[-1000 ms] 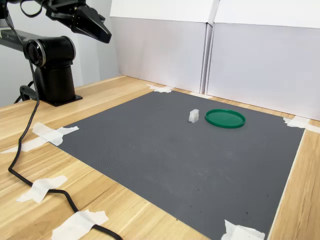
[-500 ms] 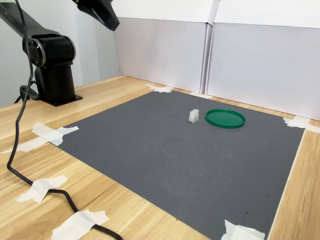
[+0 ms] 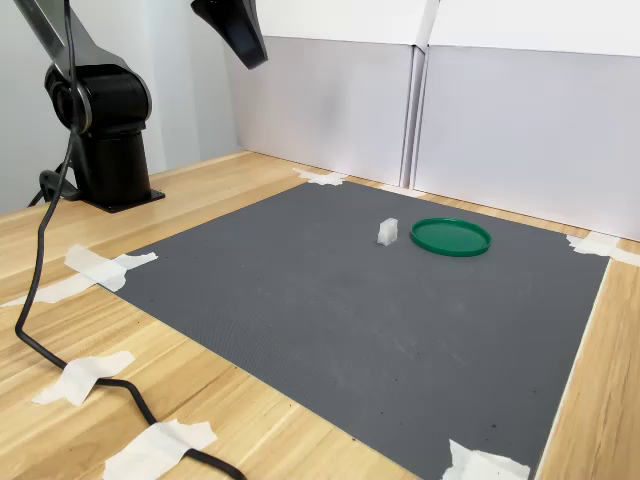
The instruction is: Grasp a white terminal and put it on the green lid.
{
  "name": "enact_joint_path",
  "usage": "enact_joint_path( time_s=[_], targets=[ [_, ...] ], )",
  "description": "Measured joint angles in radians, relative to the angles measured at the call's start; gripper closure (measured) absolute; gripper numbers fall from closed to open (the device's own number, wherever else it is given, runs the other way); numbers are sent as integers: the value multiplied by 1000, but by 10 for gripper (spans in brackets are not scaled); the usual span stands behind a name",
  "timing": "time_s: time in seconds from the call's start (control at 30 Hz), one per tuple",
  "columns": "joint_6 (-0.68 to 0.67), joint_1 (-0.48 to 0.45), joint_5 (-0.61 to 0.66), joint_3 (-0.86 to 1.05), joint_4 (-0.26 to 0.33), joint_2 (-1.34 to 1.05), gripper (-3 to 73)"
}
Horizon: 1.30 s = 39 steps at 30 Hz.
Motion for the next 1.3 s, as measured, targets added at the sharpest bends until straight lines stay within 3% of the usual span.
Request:
enact_joint_path(
  time_s=[0.17,0.37,0.53,0.63,0.8,1.0,1.3],
  targets=[
    [-36,0,47,-68,27,85,518],
    [23,0,23,-129,32,165,195],
    [193,0,-18,-163,131,194,42],
    [219,10,-40,-171,155,196,16],
    [203,70,-76,-171,121,202,9],
    [149,81,-101,-175,109,214,9],
    [238,100,-13,-287,67,432,17]
  ],
)
